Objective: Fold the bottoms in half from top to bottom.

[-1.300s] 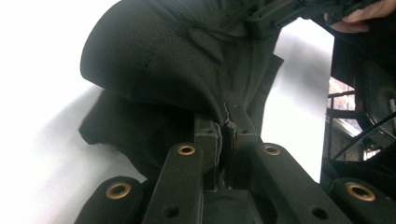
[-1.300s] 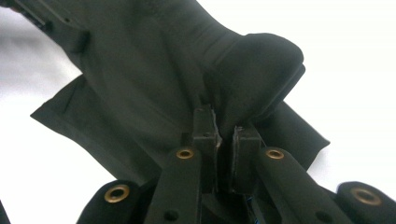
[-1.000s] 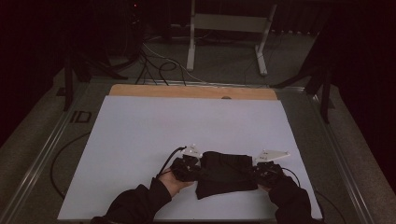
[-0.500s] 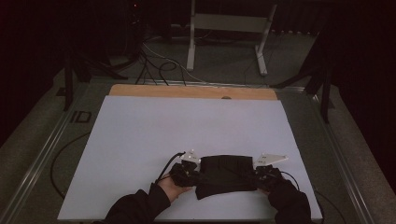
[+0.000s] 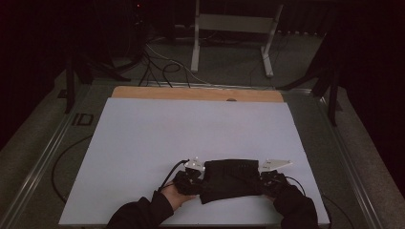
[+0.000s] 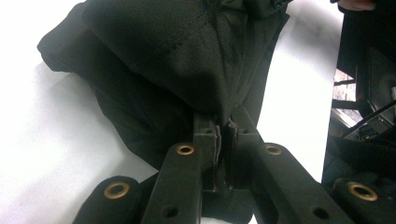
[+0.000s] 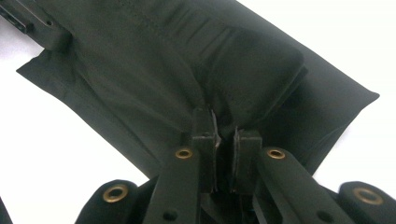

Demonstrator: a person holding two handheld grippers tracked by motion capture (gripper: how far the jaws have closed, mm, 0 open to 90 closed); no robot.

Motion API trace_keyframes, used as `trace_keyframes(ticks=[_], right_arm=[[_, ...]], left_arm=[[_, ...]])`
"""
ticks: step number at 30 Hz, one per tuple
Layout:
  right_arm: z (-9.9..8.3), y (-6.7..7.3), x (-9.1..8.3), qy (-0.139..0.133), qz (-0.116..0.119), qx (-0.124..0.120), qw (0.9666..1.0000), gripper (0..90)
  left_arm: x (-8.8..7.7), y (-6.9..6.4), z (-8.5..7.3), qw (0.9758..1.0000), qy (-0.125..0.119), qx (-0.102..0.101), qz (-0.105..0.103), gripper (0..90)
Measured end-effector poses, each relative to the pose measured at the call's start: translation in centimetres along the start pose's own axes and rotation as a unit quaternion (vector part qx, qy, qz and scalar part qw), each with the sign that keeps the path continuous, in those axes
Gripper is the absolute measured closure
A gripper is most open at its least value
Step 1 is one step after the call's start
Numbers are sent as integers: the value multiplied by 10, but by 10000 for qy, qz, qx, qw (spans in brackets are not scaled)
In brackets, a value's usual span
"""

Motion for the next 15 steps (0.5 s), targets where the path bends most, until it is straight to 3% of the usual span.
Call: trace_keyframes(ticks=[15], right_arm=[[-4,0,6,178,-42,-84,9998,816]], left_arm=[[4,2,-6,9996,99,204,152,816]])
Point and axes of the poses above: each handheld gripper's, and its own axes: x roughly forward along the jaws, z roughly out of its top, y roughly to its left, the point moved 4 cm from there along x, roughly forward along the jaws, and after that the axes turned 5 degrees about x, right-handed, at the moved point
